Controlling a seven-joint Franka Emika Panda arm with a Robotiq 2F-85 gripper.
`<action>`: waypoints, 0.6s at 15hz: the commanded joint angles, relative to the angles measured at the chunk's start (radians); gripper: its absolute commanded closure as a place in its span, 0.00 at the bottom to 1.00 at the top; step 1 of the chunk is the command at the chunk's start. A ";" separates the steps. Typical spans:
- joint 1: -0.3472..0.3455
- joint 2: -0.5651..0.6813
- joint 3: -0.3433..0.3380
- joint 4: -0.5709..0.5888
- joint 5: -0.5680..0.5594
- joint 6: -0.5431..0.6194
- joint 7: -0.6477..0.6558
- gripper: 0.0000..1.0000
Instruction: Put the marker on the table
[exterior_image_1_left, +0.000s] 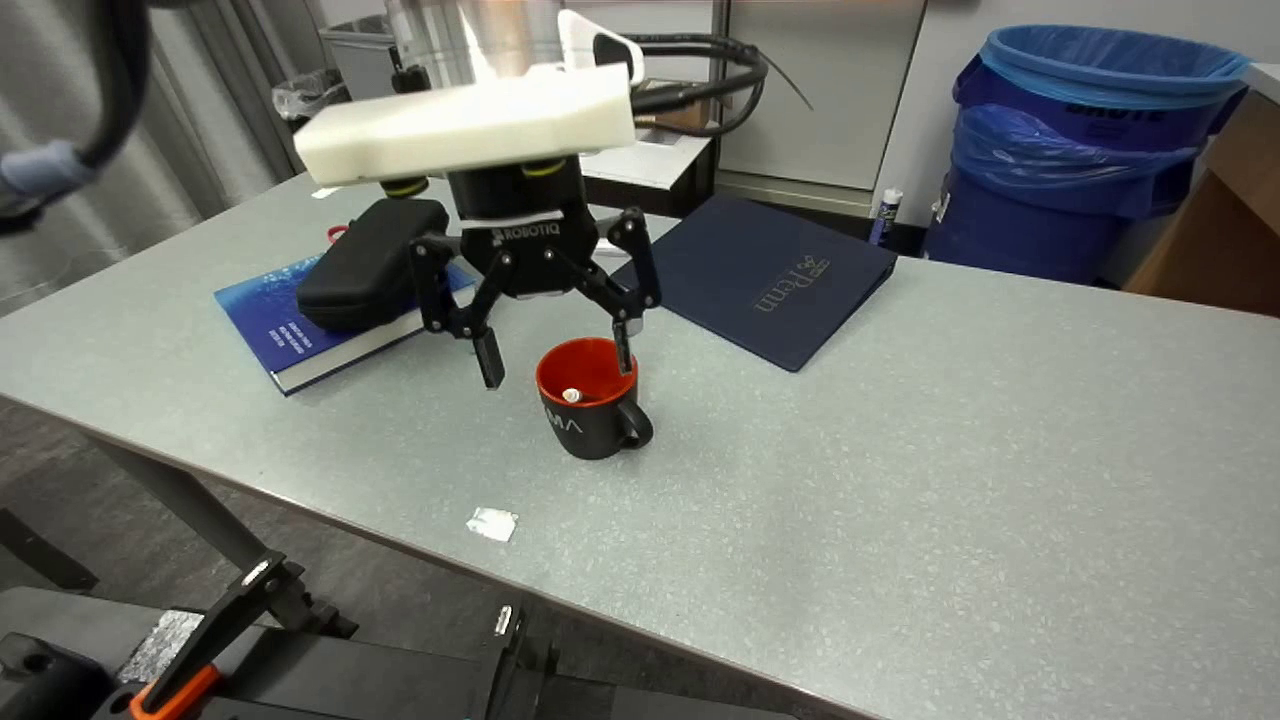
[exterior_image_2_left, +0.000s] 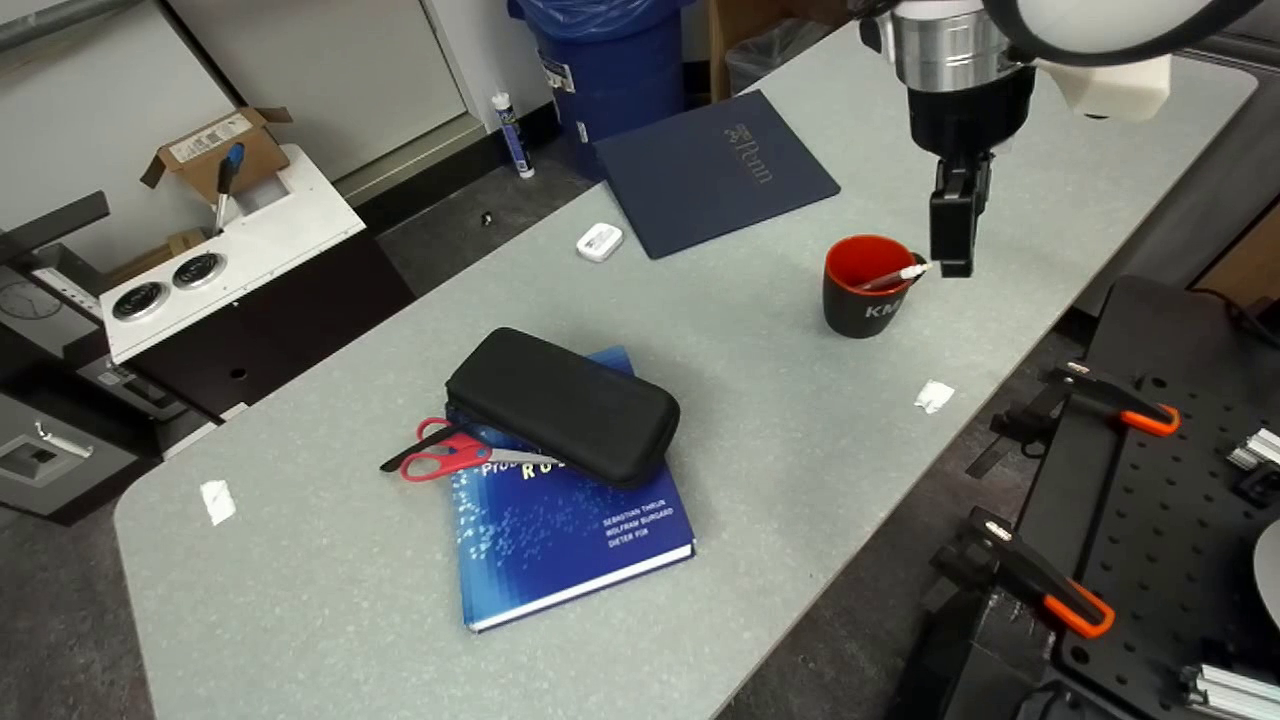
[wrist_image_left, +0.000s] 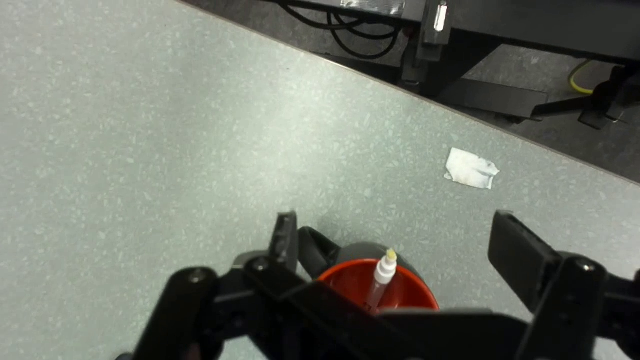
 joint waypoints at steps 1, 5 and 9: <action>-0.020 0.061 0.005 0.022 -0.013 0.010 0.052 0.00; -0.025 0.107 -0.001 0.044 -0.008 0.027 0.060 0.00; -0.023 0.146 -0.001 0.069 0.009 0.039 0.039 0.00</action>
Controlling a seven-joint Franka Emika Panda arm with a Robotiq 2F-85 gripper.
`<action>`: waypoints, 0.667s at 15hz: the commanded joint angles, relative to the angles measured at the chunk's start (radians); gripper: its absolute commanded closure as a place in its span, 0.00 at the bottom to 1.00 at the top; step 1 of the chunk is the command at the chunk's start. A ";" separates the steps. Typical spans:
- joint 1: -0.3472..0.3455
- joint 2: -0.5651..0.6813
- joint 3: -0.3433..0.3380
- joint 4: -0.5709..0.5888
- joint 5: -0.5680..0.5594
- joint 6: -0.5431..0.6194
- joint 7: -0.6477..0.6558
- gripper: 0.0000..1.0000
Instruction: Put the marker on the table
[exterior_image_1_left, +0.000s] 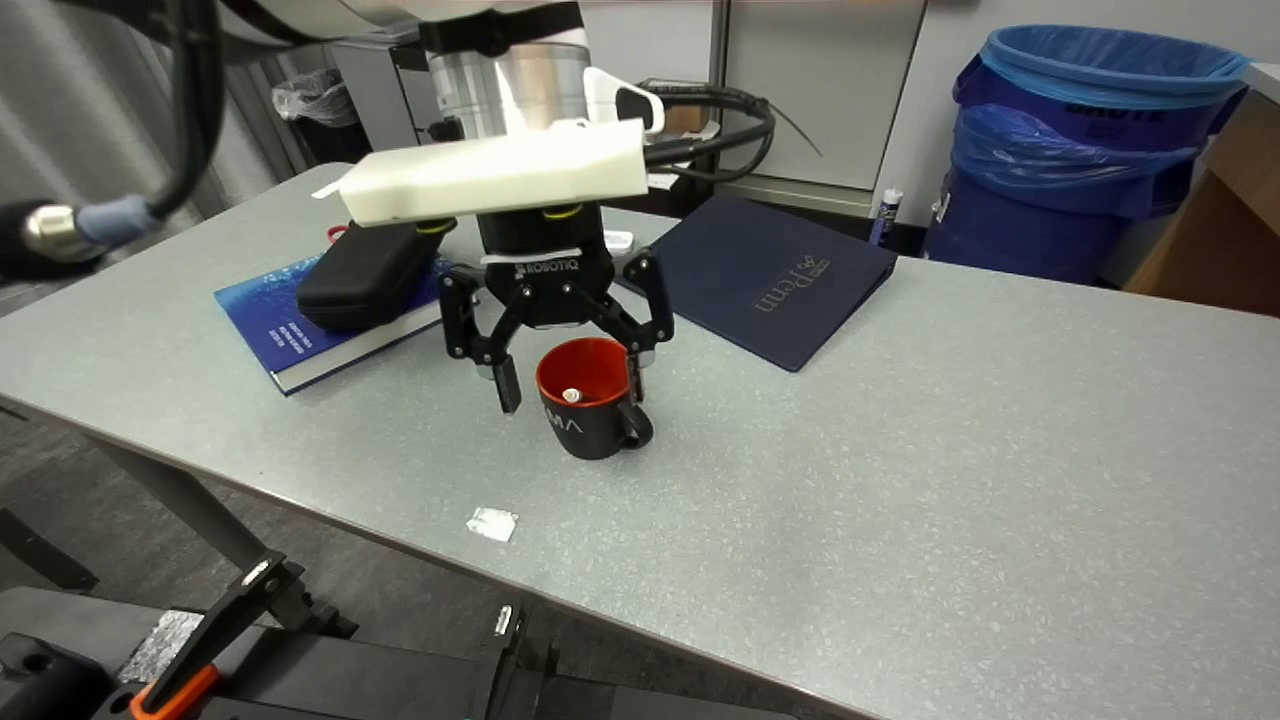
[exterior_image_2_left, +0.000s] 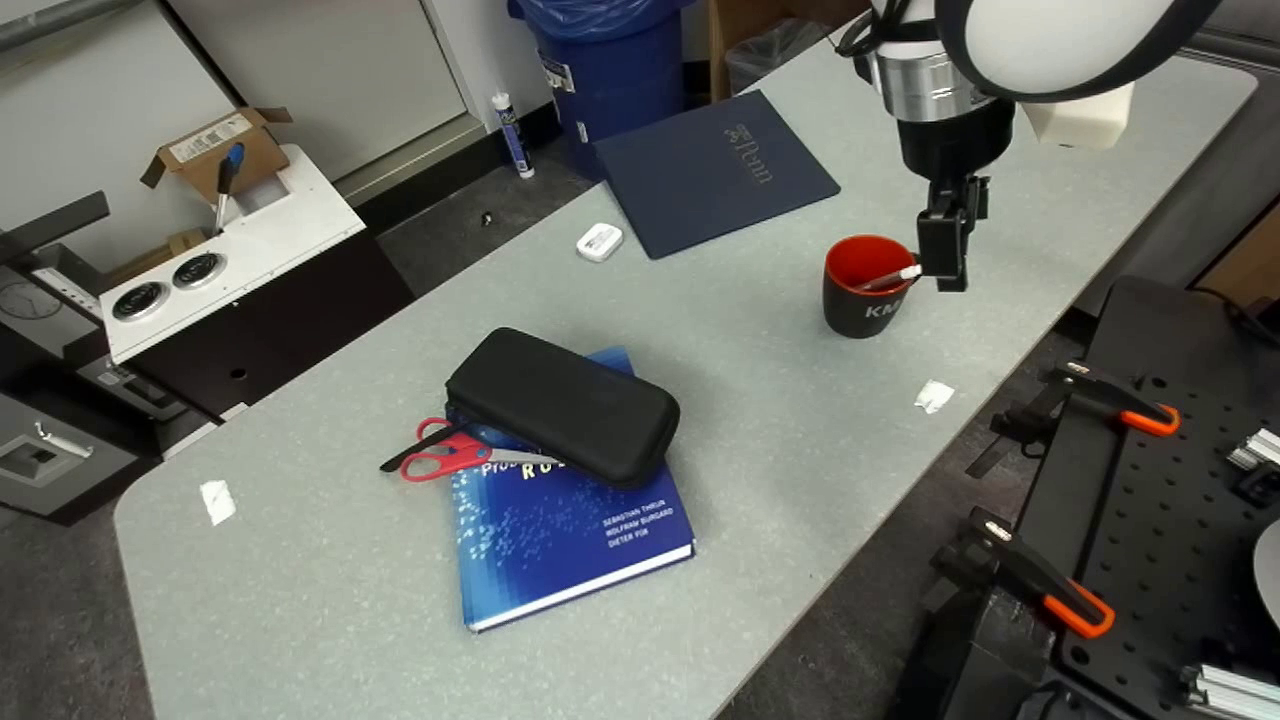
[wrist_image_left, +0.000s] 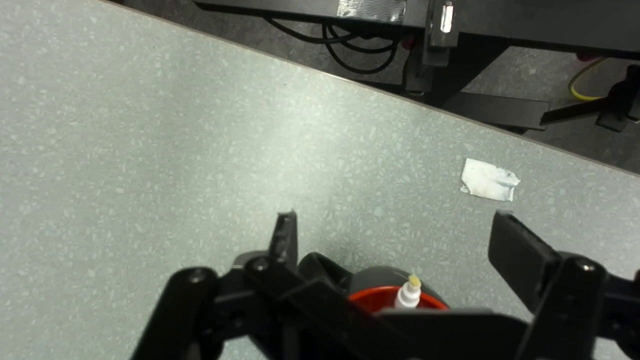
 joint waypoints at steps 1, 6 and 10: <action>-0.012 0.055 0.003 0.036 0.016 0.037 -0.010 0.01; -0.012 0.106 0.010 0.075 0.064 0.029 -0.054 0.35; -0.014 0.131 0.014 0.095 0.098 0.021 -0.083 0.68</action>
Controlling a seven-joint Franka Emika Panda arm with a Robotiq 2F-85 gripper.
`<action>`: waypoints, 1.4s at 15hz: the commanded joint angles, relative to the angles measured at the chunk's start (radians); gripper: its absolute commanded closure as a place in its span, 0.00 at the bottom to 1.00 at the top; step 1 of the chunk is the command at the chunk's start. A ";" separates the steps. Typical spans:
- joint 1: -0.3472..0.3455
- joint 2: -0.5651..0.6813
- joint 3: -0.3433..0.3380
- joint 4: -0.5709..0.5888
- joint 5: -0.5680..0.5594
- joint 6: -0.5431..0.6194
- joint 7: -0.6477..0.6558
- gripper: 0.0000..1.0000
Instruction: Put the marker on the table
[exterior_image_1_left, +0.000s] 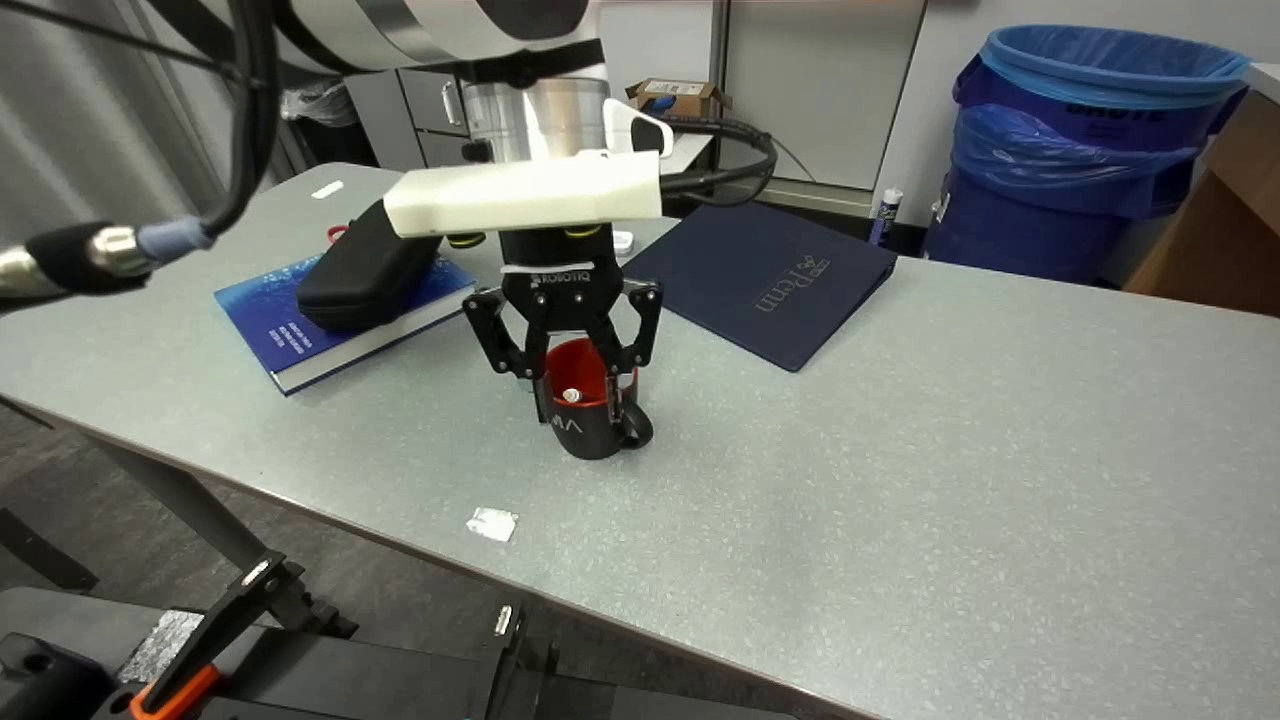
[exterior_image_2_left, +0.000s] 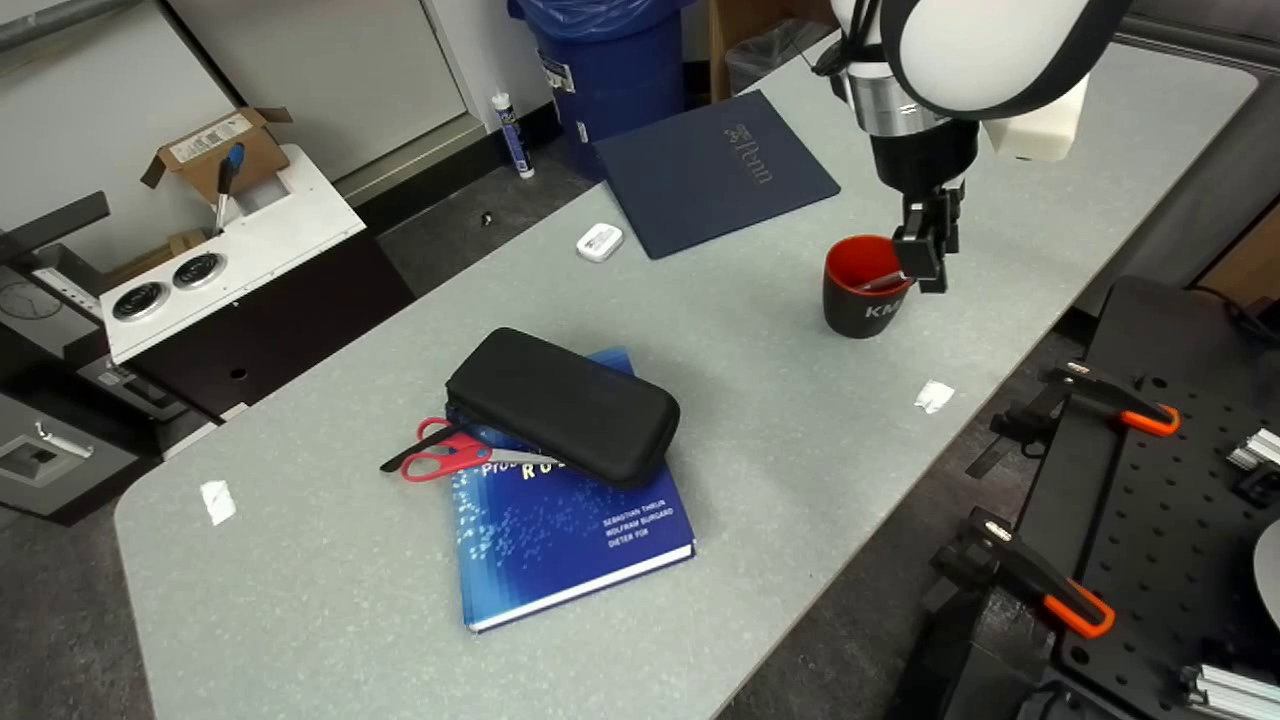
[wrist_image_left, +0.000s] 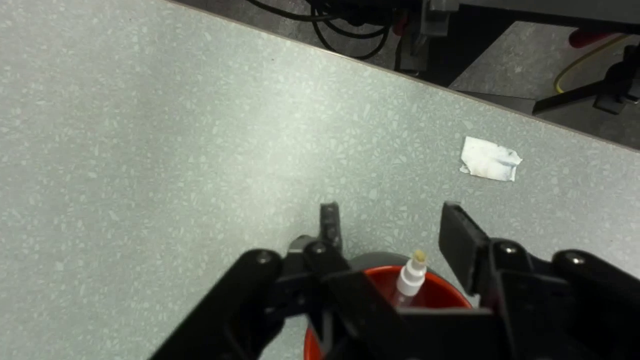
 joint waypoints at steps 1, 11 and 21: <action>-0.015 0.037 0.010 0.032 0.043 0.011 -0.046 0.74; 0.002 -0.097 0.000 -0.058 -0.054 -0.005 0.015 0.97; -0.012 -0.417 0.043 -0.218 -0.205 0.191 0.077 0.97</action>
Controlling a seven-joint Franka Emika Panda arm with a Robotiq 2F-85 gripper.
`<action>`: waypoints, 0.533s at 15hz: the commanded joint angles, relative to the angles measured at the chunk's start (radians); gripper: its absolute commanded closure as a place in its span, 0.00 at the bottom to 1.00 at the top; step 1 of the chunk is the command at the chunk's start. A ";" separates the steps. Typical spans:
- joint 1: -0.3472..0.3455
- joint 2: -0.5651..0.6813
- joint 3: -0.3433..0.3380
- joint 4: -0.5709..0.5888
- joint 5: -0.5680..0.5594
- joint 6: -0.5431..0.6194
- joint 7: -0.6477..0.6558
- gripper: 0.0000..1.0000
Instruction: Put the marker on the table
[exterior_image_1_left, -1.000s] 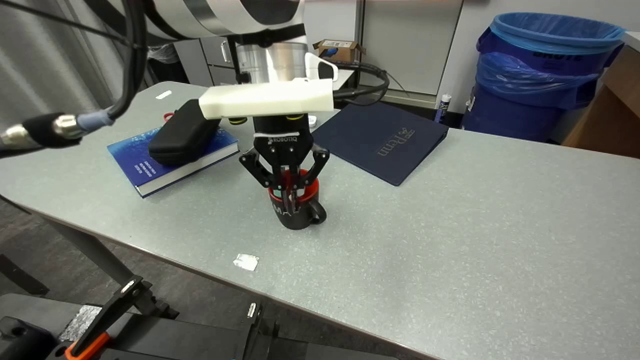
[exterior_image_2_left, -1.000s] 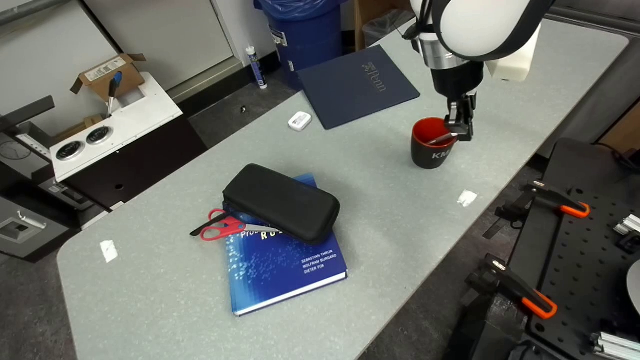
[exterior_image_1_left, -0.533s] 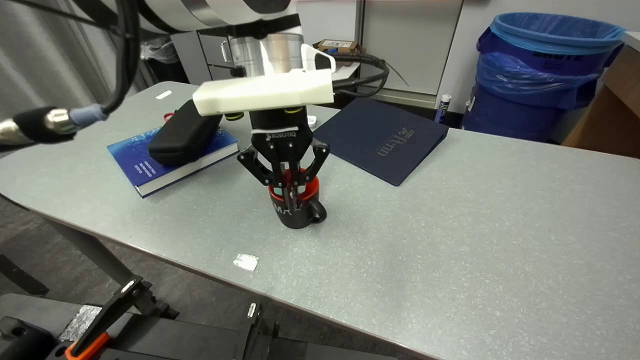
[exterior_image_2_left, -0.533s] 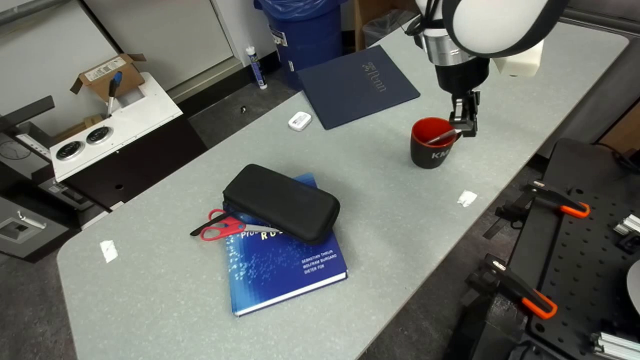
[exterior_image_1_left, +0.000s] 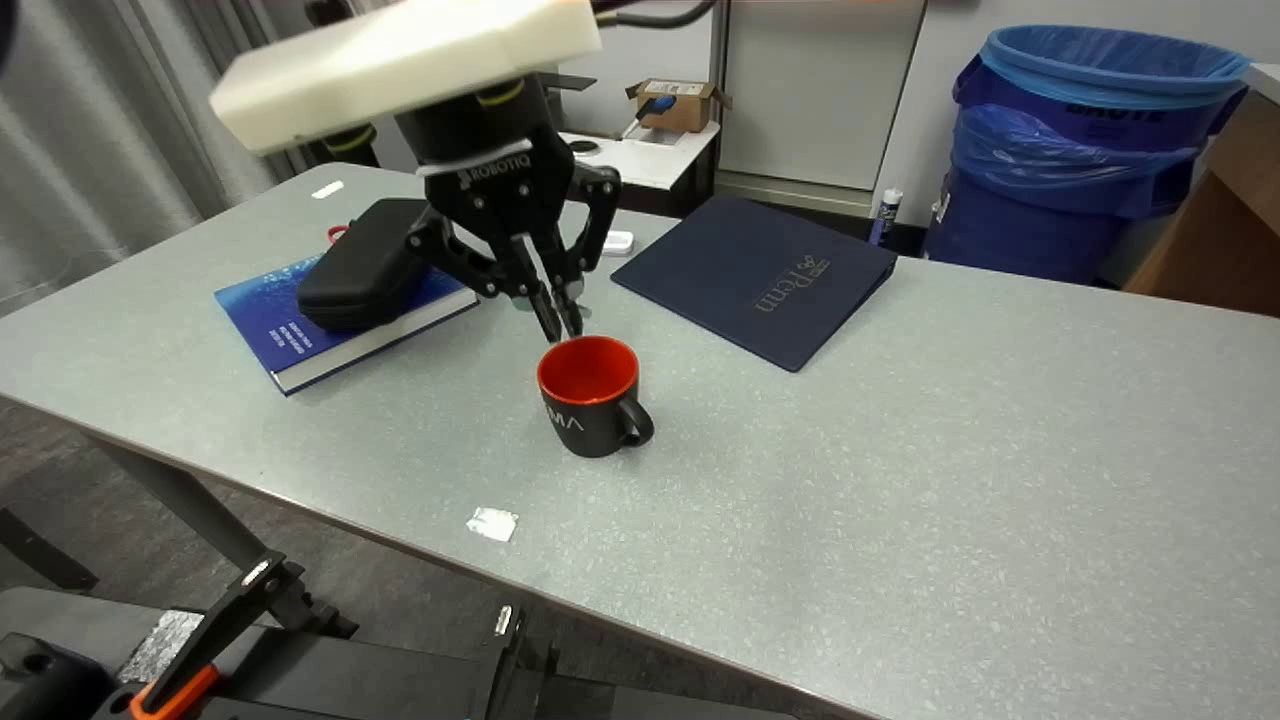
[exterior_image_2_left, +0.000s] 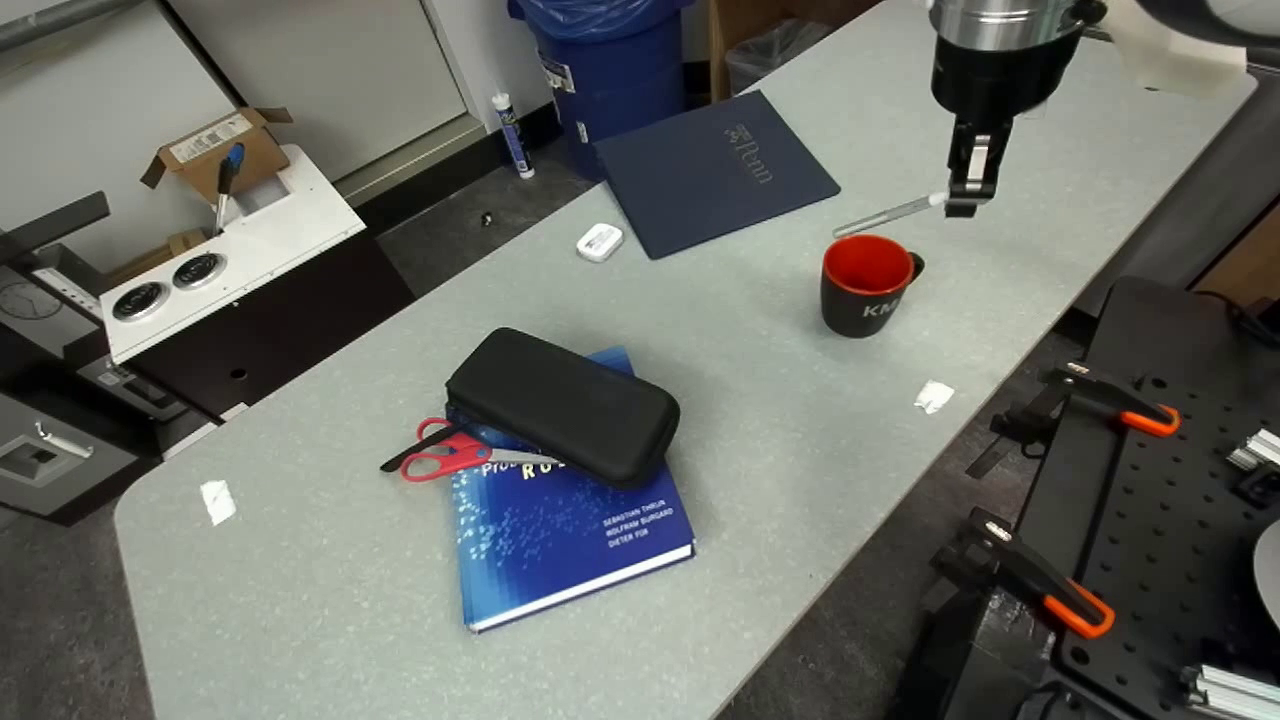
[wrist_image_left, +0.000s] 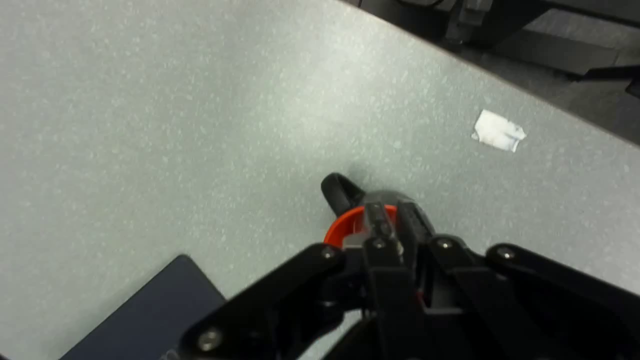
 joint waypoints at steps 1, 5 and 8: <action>-0.010 0.019 0.014 0.030 0.018 0.139 0.024 0.97; 0.008 0.249 0.017 0.175 0.086 0.264 0.013 0.97; 0.040 0.408 0.026 0.288 0.245 0.257 -0.062 0.97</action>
